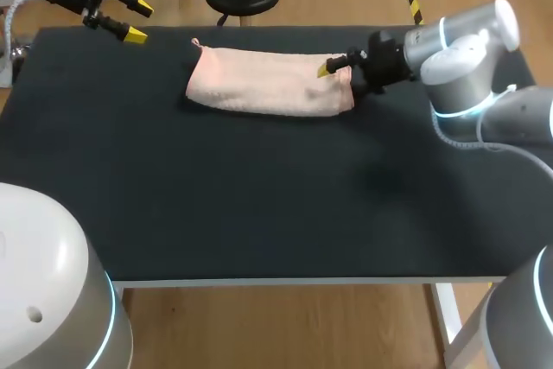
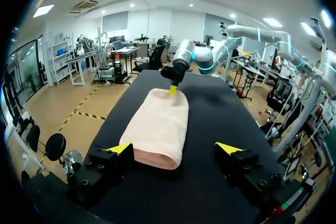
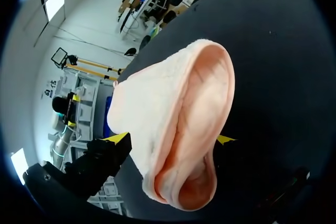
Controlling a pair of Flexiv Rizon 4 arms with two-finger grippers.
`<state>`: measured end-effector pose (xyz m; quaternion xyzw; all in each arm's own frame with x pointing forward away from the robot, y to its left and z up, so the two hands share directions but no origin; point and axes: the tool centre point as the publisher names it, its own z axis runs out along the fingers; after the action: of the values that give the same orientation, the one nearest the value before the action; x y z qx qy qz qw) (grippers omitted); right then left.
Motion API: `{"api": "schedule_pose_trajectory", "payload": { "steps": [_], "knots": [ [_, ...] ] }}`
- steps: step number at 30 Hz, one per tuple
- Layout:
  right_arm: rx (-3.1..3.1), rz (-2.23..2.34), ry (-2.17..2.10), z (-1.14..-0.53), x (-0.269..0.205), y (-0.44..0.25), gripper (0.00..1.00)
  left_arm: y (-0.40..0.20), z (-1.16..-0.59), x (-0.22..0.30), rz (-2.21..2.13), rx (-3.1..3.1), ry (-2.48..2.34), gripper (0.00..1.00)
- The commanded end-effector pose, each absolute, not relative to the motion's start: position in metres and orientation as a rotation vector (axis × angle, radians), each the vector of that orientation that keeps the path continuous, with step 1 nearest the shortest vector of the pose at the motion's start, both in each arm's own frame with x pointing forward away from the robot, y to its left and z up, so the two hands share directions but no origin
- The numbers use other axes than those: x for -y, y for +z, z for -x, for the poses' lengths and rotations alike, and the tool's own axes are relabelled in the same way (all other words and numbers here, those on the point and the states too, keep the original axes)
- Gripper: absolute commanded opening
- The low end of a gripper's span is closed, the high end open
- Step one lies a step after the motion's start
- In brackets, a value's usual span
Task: Fold the towel
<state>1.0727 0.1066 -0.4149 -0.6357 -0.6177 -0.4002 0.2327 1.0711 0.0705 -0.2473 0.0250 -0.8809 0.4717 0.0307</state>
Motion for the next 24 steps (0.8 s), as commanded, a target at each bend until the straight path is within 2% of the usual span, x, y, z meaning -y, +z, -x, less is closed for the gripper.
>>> {"api": "schedule_pose_trajectory", "payload": {
  "steps": [1, 2, 3, 12, 24],
  "knots": [
    [1.691, 1.751, -1.107, -1.074, -0.111, -0.423, 0.37, -0.248, -1.072, -0.071, -0.072, 2.712, 1.455, 1.0],
    [1.686, 1.752, -1.112, -1.075, -0.112, -0.422, 0.12, -0.248, -1.072, -0.071, -0.072, 2.712, 1.455, 1.0],
    [1.682, 1.752, -1.118, -1.075, -0.113, -0.422, 0.0, -0.248, -1.072, -0.071, -0.072, 2.712, 1.455, 1.0],
    [1.69, 1.848, -1.099, -1.081, -0.115, -0.405, 0.0, -0.248, -1.072, -0.071, -0.072, 2.712, 1.455, 1.0],
    [2.191, 2.014, -0.772, -1.091, -0.15, -0.353, 0.0, -0.248, -1.072, -0.071, -0.072, 2.712, 1.455, 1.0]
  ]
}}
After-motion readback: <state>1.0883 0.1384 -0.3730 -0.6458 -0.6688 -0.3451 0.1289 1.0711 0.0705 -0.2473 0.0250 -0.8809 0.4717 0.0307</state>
